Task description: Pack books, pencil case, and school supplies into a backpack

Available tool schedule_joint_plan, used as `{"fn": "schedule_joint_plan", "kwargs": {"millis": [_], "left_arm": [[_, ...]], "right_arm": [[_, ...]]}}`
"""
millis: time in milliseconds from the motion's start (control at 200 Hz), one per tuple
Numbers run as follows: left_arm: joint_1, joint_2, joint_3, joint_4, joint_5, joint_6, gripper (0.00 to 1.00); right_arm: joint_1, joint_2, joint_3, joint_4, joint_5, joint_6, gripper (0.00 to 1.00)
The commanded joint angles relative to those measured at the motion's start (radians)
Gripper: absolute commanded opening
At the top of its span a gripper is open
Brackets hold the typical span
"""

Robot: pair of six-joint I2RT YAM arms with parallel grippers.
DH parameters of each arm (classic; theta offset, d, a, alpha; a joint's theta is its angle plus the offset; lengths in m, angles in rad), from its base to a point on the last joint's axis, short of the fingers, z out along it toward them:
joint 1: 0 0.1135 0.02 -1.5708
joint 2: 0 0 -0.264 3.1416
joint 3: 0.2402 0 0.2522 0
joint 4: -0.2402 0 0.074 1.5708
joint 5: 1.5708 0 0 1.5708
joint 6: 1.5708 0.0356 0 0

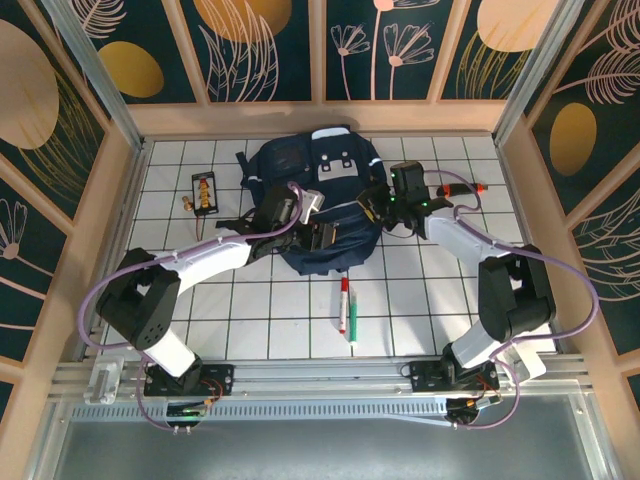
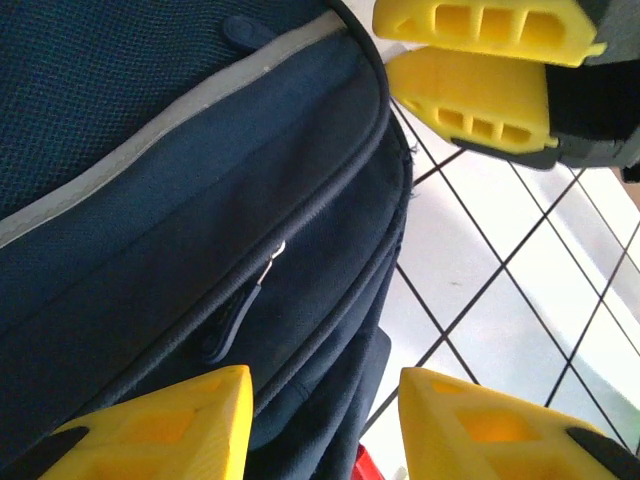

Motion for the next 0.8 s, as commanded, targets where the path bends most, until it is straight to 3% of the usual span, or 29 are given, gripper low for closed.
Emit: {"fn": "schedule_joint_plan", "kwargs": {"millis": [0, 415, 630, 791], "left_arm": [[-0.002, 0.013, 0.008, 0.042, -0.011, -0.004, 0.44], [-0.025, -0.021, -0.044, 0.035, -0.037, 0.07, 0.44], [-0.026, -0.035, -0.068, 0.032, -0.065, 0.084, 0.44], [-0.029, -0.032, -0.078, 0.039, -0.073, 0.094, 0.44]], "right_arm": [[0.021, 0.013, 0.053, -0.019, 0.05, -0.018, 0.44], [0.037, 0.056, 0.041, -0.035, 0.059, -0.019, 0.43], [0.039, 0.025, 0.029, -0.098, 0.153, 0.016, 0.45], [0.042, 0.061, 0.028, -0.056, 0.09, 0.029, 0.42]]}}
